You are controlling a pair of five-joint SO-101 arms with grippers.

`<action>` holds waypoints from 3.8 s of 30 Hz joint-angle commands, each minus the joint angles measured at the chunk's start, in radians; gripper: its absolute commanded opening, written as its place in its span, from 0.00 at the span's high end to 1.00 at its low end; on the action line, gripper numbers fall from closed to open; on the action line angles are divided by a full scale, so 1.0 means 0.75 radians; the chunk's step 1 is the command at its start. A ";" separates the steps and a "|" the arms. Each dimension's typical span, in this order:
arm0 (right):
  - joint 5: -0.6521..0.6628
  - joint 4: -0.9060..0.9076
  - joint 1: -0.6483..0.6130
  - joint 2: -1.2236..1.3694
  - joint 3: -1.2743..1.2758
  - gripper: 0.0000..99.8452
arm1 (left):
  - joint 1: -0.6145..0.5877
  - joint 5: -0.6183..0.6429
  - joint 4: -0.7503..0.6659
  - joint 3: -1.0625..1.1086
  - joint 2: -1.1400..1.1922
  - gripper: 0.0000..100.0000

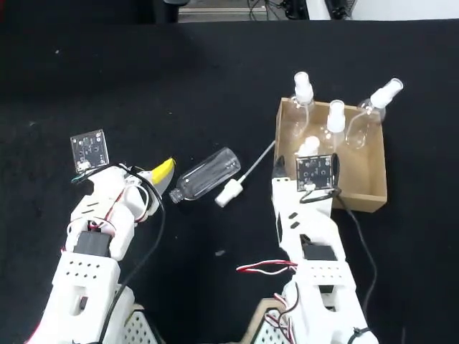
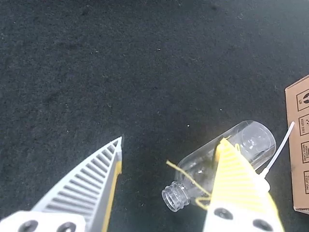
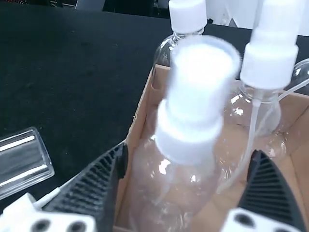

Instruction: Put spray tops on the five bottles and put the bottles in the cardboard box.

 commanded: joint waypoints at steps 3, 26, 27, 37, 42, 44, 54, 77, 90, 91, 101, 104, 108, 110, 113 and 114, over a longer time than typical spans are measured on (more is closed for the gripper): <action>0.006 0.004 -0.012 0.003 -0.024 0.66 | -0.013 -0.010 -0.031 -0.019 -0.023 0.71; 0.008 1.299 0.027 -0.899 -0.373 0.69 | -0.013 -0.010 -0.031 -0.019 -0.023 0.71; 0.010 1.365 0.027 -0.956 -0.398 0.72 | -0.013 -0.010 -0.031 -0.019 -0.023 0.71; 0.145 1.649 0.025 -1.112 -0.805 0.92 | -0.013 -0.010 -0.031 -0.015 -0.023 0.71; 0.155 1.761 0.018 -0.893 -1.167 0.90 | -0.011 -0.010 -0.031 -0.011 -0.023 0.71; 0.155 1.831 0.018 -0.750 -1.357 0.90 | -0.013 -0.010 -0.031 -0.011 -0.023 0.71; 0.155 2.416 -0.333 0.003 -2.309 0.90 | -0.030 -0.012 -0.020 -0.011 -0.020 0.71; 0.984 2.191 -0.843 1.020 -2.020 0.62 | -0.693 0.391 -0.031 -0.085 -0.020 0.71; 1.367 1.929 -0.822 1.347 -1.994 0.62 | -0.697 0.401 -0.029 -0.091 -0.020 0.71; 1.385 1.919 -0.814 1.378 -1.994 0.62 | -0.699 0.401 -0.029 -0.091 -0.020 0.71; 1.422 1.806 -0.739 1.607 -2.000 0.62 | -0.699 0.403 -0.029 -0.091 -0.020 0.71; 1.422 1.802 -0.730 1.646 -2.002 0.62 | -0.699 0.403 -0.029 -0.091 -0.020 0.71; 1.422 1.761 -0.730 1.683 -2.004 0.73 | -0.699 0.403 -0.029 -0.091 -0.020 0.71; 1.412 1.694 -0.730 1.705 -2.002 0.83 | -0.699 0.403 -0.029 -0.091 -0.020 0.71; 1.297 1.612 -0.734 1.750 -2.004 0.98 | -0.699 0.403 -0.029 -0.091 -0.020 0.71; 1.234 1.575 -0.736 1.756 -2.006 0.99 | -0.697 0.403 -0.029 -0.091 -0.020 0.71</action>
